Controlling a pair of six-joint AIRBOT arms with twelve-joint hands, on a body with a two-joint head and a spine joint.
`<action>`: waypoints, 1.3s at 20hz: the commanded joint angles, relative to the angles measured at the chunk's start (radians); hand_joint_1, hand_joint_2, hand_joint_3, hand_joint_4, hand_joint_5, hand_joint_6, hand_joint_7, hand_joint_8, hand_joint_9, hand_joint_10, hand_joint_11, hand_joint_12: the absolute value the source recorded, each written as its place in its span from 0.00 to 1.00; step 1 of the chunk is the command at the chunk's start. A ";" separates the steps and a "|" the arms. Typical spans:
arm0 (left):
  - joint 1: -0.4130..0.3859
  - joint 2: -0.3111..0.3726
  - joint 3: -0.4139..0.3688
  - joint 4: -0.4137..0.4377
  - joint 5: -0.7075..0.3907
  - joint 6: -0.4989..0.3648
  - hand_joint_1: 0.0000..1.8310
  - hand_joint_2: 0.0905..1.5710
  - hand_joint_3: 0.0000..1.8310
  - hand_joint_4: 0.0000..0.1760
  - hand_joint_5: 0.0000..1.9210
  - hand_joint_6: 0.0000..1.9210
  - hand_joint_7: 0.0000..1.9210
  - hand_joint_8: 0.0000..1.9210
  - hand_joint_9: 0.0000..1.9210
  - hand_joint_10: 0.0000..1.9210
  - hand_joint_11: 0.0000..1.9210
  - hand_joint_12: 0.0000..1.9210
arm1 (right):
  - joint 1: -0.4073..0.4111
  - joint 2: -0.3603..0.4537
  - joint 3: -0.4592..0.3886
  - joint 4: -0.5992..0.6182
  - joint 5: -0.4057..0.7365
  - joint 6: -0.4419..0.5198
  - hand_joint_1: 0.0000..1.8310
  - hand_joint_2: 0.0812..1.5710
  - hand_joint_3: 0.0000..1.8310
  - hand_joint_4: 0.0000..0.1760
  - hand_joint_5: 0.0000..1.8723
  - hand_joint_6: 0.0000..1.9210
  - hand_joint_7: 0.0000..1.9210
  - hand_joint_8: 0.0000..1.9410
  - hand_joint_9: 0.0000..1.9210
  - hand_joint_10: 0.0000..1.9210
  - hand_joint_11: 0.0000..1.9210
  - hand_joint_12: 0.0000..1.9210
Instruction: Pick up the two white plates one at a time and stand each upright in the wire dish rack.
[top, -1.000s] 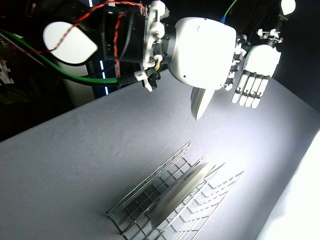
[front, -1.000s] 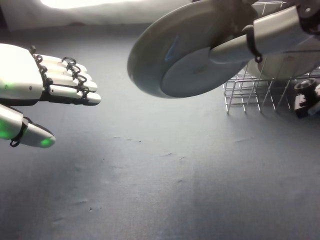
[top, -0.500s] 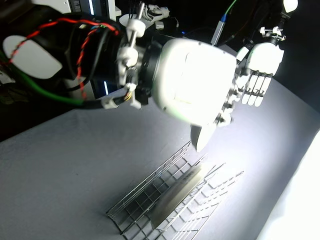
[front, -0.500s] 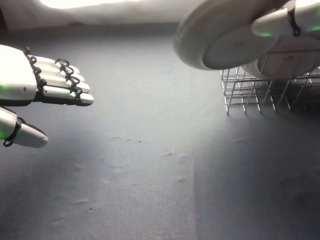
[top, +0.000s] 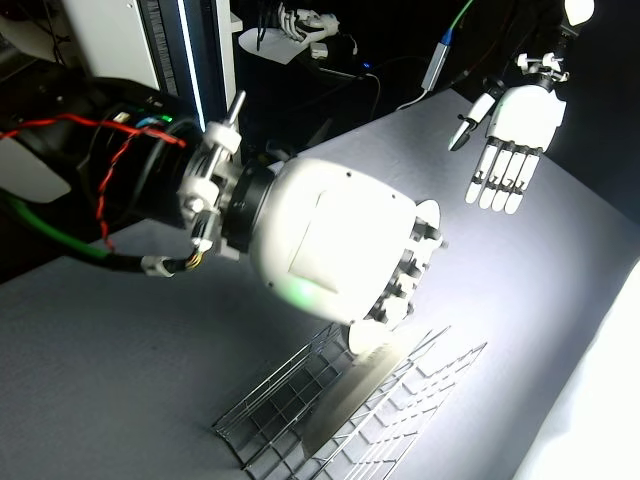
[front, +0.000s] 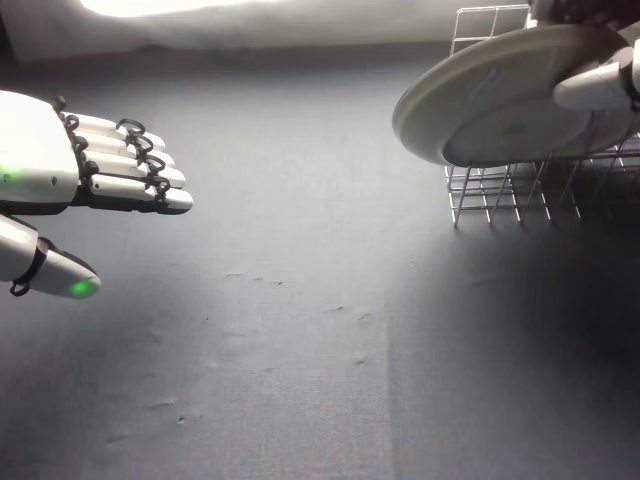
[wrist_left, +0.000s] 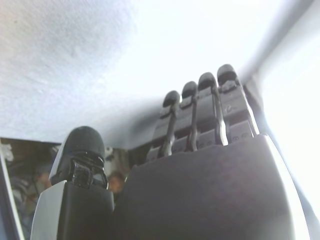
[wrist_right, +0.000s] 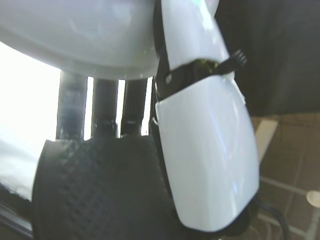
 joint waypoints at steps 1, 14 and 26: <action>-0.010 0.006 0.000 -0.057 -0.016 -0.001 0.00 0.83 0.00 0.00 0.00 0.00 0.00 0.00 0.00 0.00 0.00 0.00 | 0.005 0.008 0.009 0.010 0.151 0.011 0.75 0.68 0.00 0.00 0.50 0.57 0.56 0.34 0.53 0.56 0.44 0.65; -0.008 0.004 -0.021 -0.053 -0.016 -0.001 0.00 0.84 0.00 0.00 0.00 0.00 0.00 0.00 0.00 0.00 0.00 0.00 | -0.136 0.008 0.101 -0.120 0.252 -0.003 0.80 0.69 0.00 0.00 0.48 0.54 0.51 0.43 0.47 0.56 0.45 0.76; -0.008 0.004 -0.024 -0.052 -0.016 -0.001 0.00 0.84 0.00 0.00 0.00 0.00 0.00 0.00 0.00 0.00 0.00 0.00 | -0.137 0.008 0.121 -0.340 0.315 -0.013 0.75 0.61 0.00 0.00 0.41 0.00 0.44 0.00 0.42 0.04 0.19 0.62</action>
